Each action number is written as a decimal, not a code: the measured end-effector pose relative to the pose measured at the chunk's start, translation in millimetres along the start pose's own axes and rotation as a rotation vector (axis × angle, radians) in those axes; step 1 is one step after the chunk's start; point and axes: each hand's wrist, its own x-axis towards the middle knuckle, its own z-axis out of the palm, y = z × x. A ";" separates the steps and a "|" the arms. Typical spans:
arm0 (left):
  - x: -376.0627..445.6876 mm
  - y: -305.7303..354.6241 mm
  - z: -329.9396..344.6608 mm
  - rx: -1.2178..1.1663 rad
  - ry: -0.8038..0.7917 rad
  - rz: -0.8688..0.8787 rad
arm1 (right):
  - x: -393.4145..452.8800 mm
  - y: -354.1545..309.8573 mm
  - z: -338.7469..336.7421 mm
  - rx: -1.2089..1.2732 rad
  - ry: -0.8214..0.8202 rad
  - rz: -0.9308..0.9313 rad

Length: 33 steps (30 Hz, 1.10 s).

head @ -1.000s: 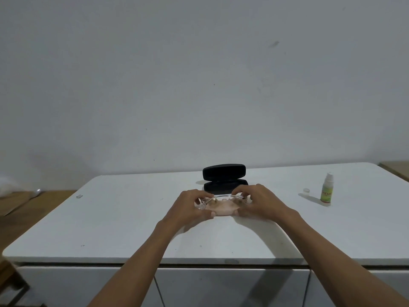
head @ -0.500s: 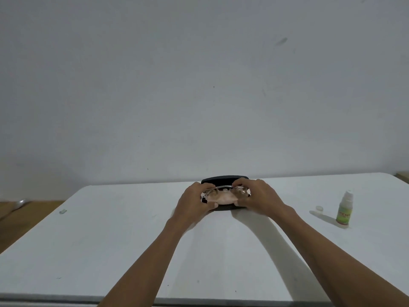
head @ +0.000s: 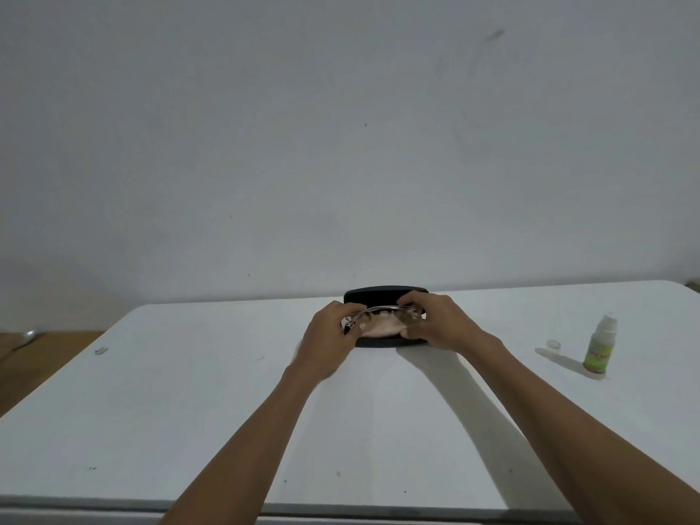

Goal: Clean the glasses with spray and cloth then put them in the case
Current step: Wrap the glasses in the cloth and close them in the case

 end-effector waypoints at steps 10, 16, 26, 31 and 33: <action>4.9 -5.4 1.5 0.052 -0.003 -0.009 | -7.8 0.1 -2.3 -0.059 0.012 -0.004; 4.2 -11.6 3.2 0.031 -0.013 -0.009 | -11.7 -1.0 0.5 -0.150 0.075 -0.004; 1.6 -7.4 -6.0 0.049 0.048 -0.046 | -18.1 -3.9 6.9 -0.286 0.154 -0.062; -14.9 -4.2 -13.1 0.098 0.067 0.082 | -23.1 -1.4 6.3 -0.241 0.200 -0.080; -19.2 -3.0 -14.5 0.157 0.002 0.109 | -26.2 -1.8 5.3 -0.244 0.174 -0.094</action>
